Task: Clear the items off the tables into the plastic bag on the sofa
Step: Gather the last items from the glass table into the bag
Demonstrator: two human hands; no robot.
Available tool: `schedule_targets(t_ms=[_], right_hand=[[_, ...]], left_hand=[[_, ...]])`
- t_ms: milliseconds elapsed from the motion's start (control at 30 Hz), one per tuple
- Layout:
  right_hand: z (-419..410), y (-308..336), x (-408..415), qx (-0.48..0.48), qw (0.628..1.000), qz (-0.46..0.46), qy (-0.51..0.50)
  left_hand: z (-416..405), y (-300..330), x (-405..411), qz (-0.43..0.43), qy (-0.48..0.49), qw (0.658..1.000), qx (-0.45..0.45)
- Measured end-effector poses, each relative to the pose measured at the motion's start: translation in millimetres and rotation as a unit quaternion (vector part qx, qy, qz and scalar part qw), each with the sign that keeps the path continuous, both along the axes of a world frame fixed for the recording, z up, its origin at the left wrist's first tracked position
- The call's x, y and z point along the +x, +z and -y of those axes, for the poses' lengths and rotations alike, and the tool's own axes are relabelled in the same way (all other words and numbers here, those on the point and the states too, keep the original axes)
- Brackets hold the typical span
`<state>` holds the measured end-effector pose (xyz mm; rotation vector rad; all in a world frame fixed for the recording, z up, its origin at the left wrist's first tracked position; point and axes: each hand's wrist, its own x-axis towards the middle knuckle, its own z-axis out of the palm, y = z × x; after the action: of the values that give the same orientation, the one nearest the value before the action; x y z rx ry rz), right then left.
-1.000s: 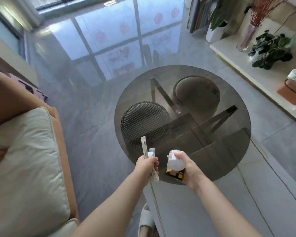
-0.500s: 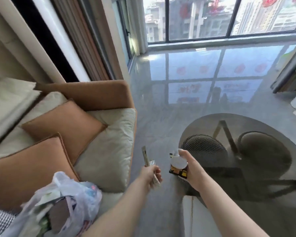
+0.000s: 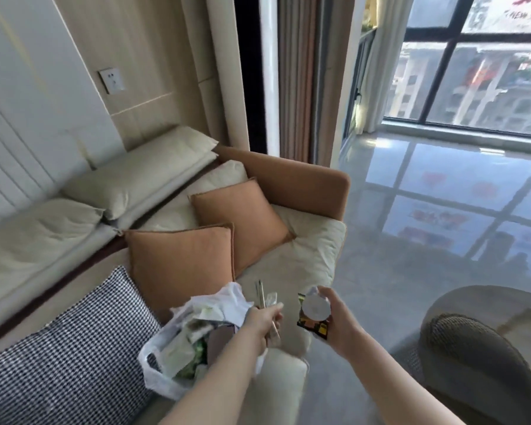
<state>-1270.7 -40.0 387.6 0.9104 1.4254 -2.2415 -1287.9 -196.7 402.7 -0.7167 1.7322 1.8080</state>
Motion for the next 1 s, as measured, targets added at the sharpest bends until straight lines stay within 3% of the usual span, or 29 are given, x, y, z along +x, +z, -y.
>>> schedule_targets(t_ms=[233, 533, 800, 1000], right_hand=[[105.3, -24.4, -37.2, 0.001, 0.999, 0.002, 0.05], [193.5, -69.3, -58.1, 0.063, 0.99, 0.082, 0.099], [216.8, -125.4, -75.5, 0.14, 0.958, 0.201, 0.15], [214.2, -155.5, -102.3, 0.138, 0.952, 0.182, 0.203]], left_hand=[[114.7, -20.3, -17.5, 0.038, 0.02, 0.997, -0.059], [200.6, -67.0, -25.2, 0.14, 0.027, 0.964, -0.224], [201.7, -125.8, -32.4, 0.18, 0.039, 0.963, -0.198], [191.7, -147.6, -48.5, 0.169, 0.059, 0.969, -0.17]])
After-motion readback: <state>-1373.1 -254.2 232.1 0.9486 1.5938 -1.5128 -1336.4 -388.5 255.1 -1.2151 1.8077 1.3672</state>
